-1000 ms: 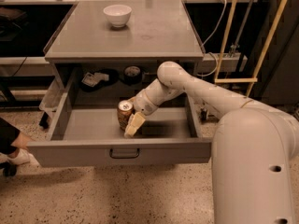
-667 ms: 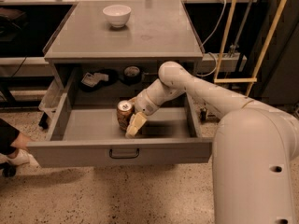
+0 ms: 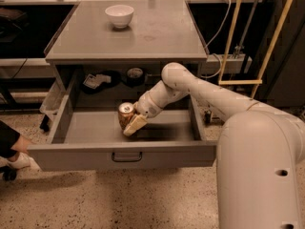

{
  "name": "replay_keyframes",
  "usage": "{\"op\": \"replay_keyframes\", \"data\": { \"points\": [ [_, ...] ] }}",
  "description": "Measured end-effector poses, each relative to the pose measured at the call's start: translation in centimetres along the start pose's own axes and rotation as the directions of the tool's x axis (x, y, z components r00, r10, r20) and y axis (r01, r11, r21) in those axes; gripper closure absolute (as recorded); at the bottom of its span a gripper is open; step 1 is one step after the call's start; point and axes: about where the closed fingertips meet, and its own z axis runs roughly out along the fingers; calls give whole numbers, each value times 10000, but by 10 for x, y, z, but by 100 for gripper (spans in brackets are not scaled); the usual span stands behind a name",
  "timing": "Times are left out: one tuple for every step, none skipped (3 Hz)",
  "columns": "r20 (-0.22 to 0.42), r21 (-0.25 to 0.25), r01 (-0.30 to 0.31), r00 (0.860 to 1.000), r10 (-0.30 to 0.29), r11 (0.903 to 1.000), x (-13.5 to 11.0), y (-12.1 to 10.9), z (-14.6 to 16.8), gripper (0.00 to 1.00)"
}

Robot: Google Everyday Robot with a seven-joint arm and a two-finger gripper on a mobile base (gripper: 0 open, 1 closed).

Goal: Pick orange can from top drawer and place on counter

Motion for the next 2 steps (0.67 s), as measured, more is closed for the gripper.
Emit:
{"op": "replay_keyframes", "data": {
  "points": [
    [1,-1,-1,10000,1,10000,0,0,0,65],
    [29,-26,-11,10000,11,10000,-1,0,0,89]
  ]
}}
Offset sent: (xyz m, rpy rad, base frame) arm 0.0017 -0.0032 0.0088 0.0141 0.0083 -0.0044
